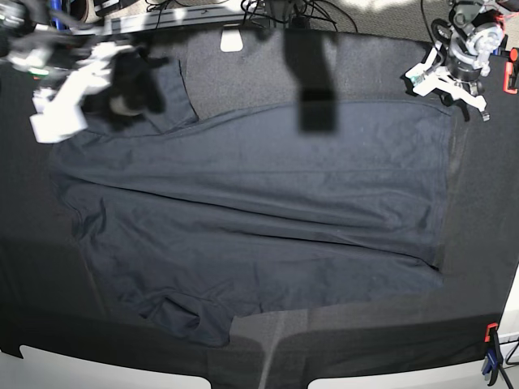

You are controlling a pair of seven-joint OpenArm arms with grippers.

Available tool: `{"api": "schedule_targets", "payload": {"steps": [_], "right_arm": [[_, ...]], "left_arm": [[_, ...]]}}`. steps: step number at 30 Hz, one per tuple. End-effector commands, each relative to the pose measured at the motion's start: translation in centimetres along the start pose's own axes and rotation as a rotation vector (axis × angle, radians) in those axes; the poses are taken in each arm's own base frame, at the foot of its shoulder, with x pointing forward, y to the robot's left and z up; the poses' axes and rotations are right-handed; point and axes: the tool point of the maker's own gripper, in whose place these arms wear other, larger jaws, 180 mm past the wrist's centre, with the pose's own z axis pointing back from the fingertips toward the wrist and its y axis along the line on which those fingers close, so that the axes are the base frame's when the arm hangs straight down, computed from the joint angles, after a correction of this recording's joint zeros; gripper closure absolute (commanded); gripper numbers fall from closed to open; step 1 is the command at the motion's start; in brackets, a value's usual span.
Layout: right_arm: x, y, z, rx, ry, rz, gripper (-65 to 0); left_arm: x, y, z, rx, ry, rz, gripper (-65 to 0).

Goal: Layout the t-shirt on the table in an organized manner, then fold the t-shirt properly
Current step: 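Move both grippers to the shirt's collar-side corners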

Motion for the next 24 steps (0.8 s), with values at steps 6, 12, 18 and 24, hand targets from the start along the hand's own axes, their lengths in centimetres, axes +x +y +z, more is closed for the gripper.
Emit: {"api": "schedule_targets", "payload": {"steps": [6, 12, 18, 24], "right_arm": [[-0.2, 2.3, -2.0, 0.033, 0.048, 0.190, -17.4], [0.0, 3.7, -2.7, 0.074, 0.041, 0.209, -17.4], [-0.1, 3.7, -2.7, 0.073, 0.042, 0.209, -17.4], [0.0, 3.8, -2.7, 0.076, 0.038, 0.208, -17.4]], "left_arm": [[-0.5, 0.2, 0.1, -0.004, 0.013, -0.012, 0.0], [-0.1, -0.5, 0.2, -0.035, -0.011, 0.024, -27.0], [0.8, -0.5, 0.2, -0.033, -0.060, 0.011, -27.5], [4.9, -0.5, 1.1, -0.049, -0.316, -0.014, -26.0]]}}
